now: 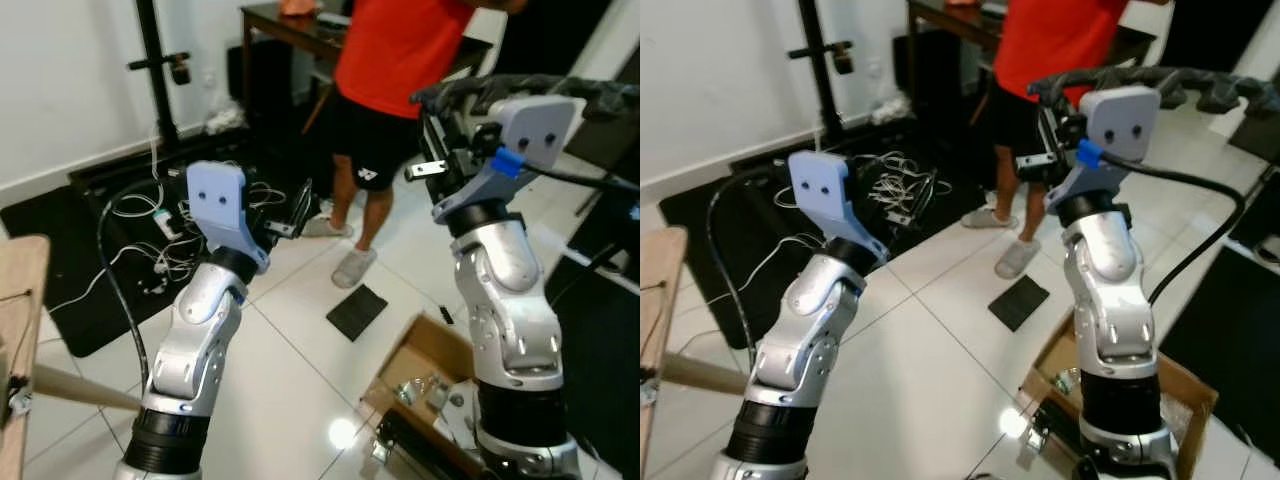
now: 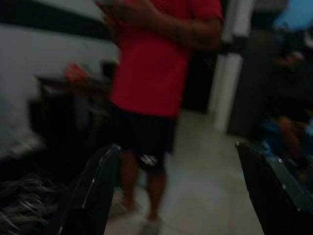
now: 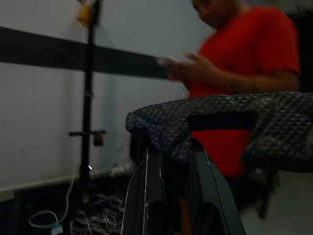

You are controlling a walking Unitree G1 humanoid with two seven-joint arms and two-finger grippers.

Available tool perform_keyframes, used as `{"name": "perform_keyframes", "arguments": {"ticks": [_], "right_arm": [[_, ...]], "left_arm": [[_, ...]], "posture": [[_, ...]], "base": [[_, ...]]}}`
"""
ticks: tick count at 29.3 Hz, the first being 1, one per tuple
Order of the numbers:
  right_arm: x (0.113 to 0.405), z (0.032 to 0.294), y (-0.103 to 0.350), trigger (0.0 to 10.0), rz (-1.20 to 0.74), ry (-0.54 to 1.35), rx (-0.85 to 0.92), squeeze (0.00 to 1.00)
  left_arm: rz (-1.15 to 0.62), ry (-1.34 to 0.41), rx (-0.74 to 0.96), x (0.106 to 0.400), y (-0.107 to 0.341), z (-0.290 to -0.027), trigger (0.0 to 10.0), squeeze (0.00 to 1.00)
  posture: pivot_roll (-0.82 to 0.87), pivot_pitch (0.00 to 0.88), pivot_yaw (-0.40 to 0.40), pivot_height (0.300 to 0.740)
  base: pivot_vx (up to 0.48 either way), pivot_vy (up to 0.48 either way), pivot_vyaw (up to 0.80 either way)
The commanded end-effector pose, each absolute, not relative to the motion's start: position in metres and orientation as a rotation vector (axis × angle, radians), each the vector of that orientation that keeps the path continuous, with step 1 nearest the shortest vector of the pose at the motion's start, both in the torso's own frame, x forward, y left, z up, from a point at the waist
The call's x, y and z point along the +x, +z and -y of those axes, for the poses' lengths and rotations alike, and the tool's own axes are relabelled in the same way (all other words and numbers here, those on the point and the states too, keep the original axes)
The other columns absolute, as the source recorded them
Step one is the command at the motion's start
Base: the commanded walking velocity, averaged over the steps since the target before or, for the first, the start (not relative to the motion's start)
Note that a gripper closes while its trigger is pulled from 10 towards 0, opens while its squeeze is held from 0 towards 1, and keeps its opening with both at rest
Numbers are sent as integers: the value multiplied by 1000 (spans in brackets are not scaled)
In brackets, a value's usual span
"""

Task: Picking trash to rubbish bin

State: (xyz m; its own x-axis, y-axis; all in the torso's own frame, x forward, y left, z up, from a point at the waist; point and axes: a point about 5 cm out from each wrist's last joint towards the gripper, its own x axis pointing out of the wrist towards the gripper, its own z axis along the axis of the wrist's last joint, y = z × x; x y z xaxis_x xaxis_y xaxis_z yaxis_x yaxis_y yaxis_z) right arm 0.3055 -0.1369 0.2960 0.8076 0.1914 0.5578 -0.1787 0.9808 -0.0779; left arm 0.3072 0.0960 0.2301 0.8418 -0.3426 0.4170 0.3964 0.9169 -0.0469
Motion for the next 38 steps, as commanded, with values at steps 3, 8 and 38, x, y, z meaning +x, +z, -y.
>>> {"name": "perform_keyframes", "arguments": {"ticks": [3,8,38], "right_arm": [[304,138,300,10000,616,192,-19,0],[304,138,297,10000,608,190,-20,0],[305,135,280,10000,536,188,-23,0]], "left_arm": [[418,-421,-133,305,231,-91,10000,0],[412,-423,-129,305,230,-90,10000,0],[337,-479,-114,305,220,-85,10000,0]], "posture": [[-40,107,-35,740],[-36,115,-34,740],[-33,157,-12,740]], "base": [[0,0,-800],[0,0,-800],[0,0,-800]]}}
